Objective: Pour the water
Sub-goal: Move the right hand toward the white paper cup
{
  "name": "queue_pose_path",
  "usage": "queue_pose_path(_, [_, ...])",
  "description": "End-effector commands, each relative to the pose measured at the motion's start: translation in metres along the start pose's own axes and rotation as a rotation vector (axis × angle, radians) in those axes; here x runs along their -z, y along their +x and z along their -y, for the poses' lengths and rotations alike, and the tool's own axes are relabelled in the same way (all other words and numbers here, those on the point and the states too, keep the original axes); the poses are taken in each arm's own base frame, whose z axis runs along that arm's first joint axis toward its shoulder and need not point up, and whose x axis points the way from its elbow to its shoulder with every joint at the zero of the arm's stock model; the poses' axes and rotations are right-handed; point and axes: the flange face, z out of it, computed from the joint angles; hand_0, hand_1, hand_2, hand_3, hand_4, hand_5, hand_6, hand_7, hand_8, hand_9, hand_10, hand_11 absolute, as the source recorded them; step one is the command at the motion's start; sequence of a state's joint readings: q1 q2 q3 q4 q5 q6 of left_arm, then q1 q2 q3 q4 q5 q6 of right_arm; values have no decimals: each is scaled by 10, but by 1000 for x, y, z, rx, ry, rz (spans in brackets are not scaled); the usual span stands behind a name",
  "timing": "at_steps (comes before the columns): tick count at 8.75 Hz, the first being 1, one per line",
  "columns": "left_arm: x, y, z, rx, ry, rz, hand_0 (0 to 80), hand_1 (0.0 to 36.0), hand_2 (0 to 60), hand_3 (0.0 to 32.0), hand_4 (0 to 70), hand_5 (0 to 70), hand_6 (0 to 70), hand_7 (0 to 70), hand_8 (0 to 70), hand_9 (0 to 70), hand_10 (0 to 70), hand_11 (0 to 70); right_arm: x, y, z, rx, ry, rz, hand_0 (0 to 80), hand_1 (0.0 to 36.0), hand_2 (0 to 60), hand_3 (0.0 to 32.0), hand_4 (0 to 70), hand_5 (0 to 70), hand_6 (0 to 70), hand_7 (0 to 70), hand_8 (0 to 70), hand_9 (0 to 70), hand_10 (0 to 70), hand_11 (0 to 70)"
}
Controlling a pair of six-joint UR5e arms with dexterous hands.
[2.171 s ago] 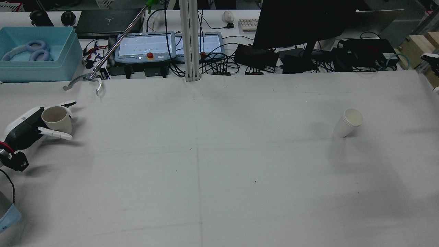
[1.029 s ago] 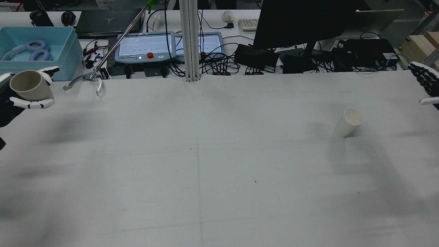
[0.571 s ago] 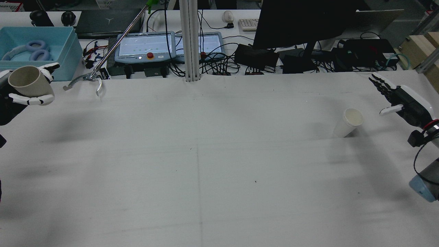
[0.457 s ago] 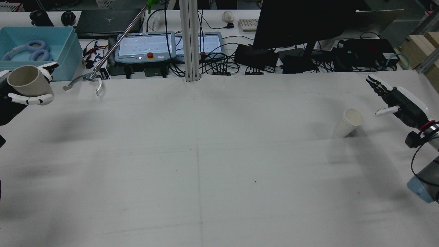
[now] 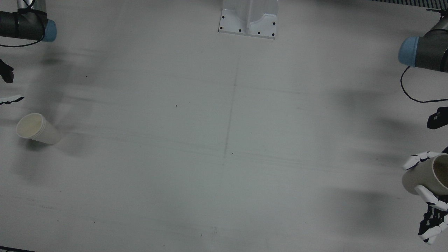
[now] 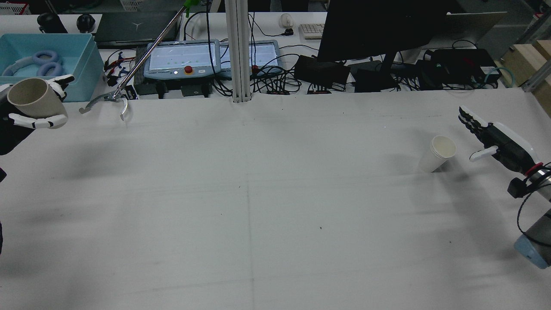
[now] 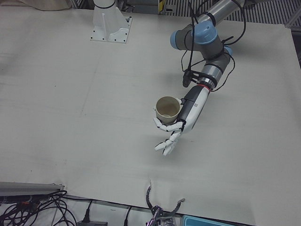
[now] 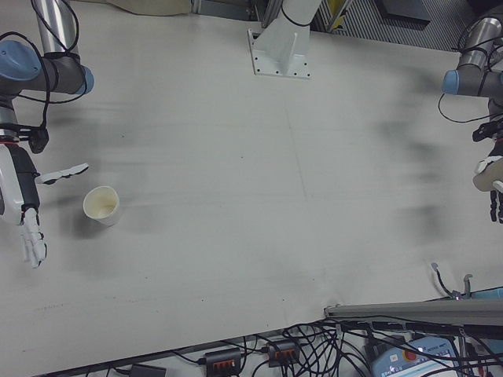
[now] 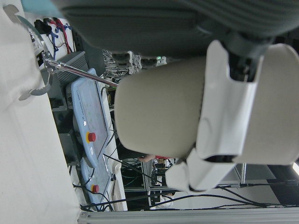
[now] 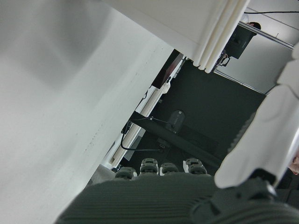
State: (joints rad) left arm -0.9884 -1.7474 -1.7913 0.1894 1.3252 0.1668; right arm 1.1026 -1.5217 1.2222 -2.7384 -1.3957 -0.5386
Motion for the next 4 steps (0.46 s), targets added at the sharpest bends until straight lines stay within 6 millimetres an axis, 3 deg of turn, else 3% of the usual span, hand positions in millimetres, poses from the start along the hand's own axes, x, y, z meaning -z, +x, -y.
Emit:
queue_pose_path(1, [-4,-1,-7,0,-3,-11,710,360,600,0,700,700,111,166,54,60,23,55,10,12,1,15,-7,-20,458,32,0,0,0,6,0,0,44,33,0,12])
queue_pose_path(4, [-3,2,-9,9,-4,-16,724,360,600,0,700,700,112,165,53,58,21,53,-8,27,-21,45,-38,-22,459,39,0,0,0,19,0,0,48,34,0,0])
